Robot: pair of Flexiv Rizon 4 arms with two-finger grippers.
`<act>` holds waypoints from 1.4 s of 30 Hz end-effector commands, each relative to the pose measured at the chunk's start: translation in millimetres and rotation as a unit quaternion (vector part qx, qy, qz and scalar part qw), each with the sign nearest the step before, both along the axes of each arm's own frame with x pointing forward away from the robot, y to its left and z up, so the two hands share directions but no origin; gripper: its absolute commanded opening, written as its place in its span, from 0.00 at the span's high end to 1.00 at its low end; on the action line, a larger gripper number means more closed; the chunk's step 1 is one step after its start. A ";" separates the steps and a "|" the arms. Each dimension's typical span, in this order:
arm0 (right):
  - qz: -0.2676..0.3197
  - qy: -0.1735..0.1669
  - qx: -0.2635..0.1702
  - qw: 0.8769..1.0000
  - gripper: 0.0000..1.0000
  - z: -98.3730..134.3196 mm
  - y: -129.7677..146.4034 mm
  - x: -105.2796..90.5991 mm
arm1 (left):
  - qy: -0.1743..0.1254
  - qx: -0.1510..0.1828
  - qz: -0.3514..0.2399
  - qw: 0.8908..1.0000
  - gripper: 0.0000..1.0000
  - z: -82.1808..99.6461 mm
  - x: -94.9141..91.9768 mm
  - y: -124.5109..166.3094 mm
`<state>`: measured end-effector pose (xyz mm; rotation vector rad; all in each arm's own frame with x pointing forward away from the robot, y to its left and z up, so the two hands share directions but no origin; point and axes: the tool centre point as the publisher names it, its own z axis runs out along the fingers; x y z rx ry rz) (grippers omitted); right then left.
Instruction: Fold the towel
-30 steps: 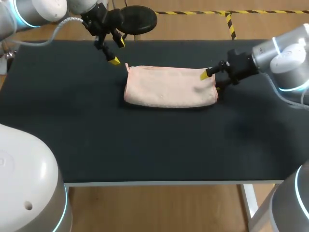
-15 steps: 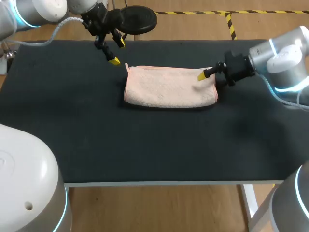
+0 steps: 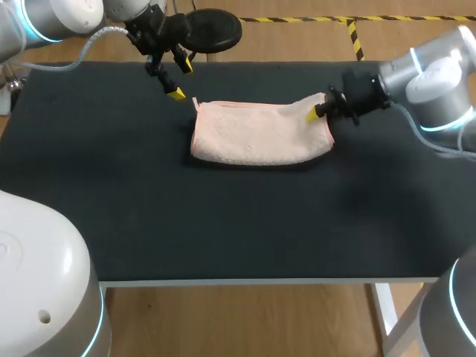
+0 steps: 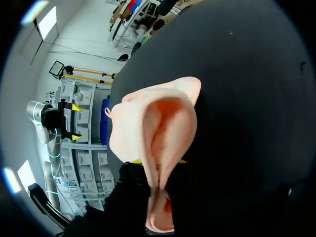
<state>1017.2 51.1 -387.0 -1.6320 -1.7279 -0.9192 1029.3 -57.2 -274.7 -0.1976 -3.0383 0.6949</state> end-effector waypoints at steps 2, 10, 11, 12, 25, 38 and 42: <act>0.011 -0.007 -0.045 0.999 1.00 36.1 23.9 0.1 | 0.000 -0.002 -0.001 1.000 0.00 -1.1 0.4 0.4; 0.067 -0.040 -0.050 0.996 1.00 69.0 101.1 13.2 | 0.000 -0.002 -0.001 1.000 0.00 -1.1 0.4 0.4; 0.073 -0.041 -0.048 0.995 1.00 69.9 111.9 14.0 | 0.000 -0.002 -0.001 1.000 0.00 -1.1 0.4 0.4; 0.082 -0.042 -0.049 0.995 1.00 69.9 124.1 14.8 | 0.000 -0.002 -0.001 1.000 0.00 -1.1 0.4 0.4; 0.113 -0.022 -0.053 0.992 1.00 44.2 212.1 11.5 | 0.000 -0.002 -0.001 1.000 0.00 -1.1 0.4 0.4; 0.154 -0.062 0.013 0.986 0.00 51.8 232.7 -3.8 | 0.000 -0.002 -0.001 1.000 0.00 -1.1 0.4 0.4; 0.151 -0.071 0.005 0.986 0.00 55.4 234.0 -5.2 | 0.000 -0.002 -0.001 1.000 0.00 -1.1 0.4 0.4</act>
